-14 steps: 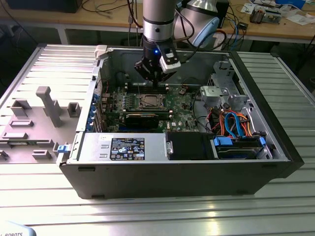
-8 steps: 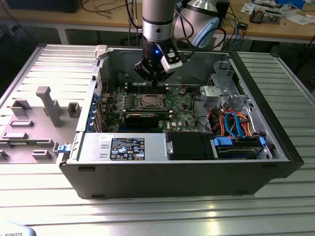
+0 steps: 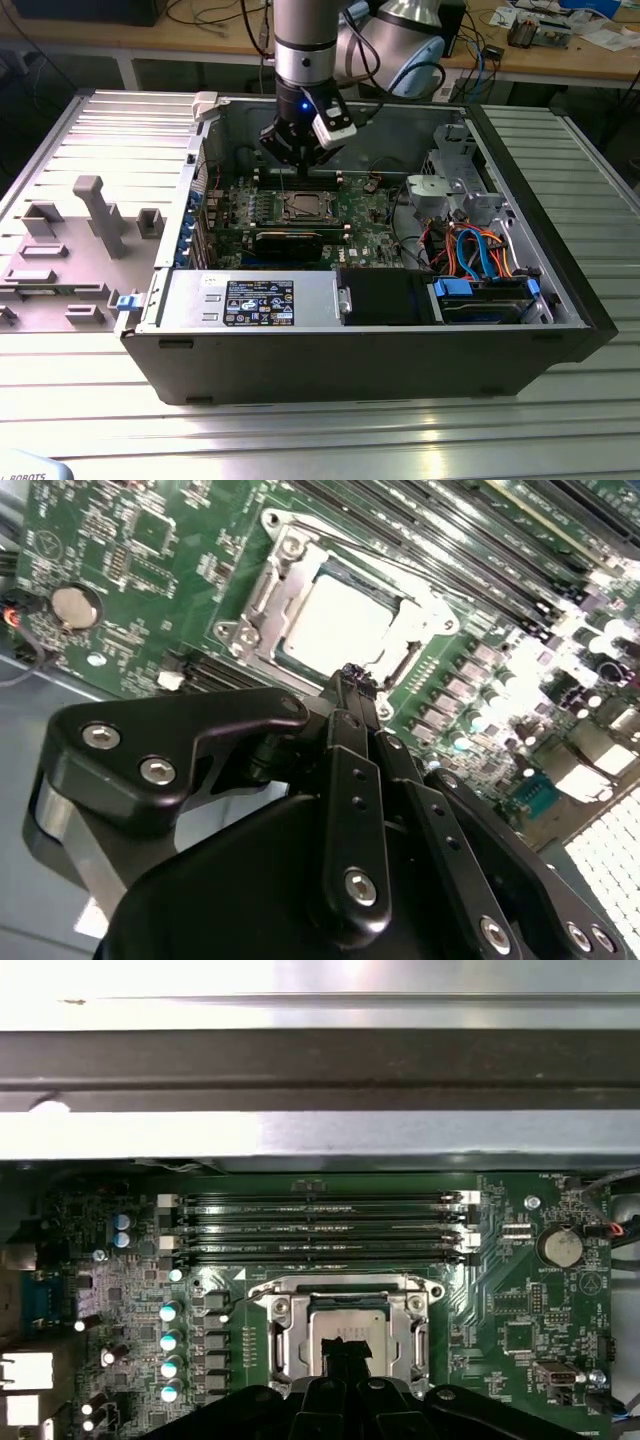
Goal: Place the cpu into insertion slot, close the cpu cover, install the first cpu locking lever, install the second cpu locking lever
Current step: 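Install the first cpu locking lever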
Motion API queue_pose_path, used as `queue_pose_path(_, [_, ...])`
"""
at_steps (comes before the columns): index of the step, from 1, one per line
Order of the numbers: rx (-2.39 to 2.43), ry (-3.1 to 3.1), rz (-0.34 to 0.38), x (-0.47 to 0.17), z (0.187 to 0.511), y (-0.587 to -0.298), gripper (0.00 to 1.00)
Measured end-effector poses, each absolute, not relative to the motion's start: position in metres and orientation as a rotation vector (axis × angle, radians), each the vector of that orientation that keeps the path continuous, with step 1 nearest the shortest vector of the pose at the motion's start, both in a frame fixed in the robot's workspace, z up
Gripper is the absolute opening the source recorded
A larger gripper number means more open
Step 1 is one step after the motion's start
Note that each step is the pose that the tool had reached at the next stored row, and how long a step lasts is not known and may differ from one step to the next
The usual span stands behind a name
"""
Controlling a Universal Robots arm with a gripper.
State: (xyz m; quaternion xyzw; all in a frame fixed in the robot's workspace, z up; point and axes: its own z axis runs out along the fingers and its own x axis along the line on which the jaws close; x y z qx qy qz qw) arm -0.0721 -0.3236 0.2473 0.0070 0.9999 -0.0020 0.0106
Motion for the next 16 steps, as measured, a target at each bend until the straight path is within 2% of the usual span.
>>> queue_pose_path(16, [-0.112, 3.118, 0.008, -0.117, 0.246, -0.325, 0.11])
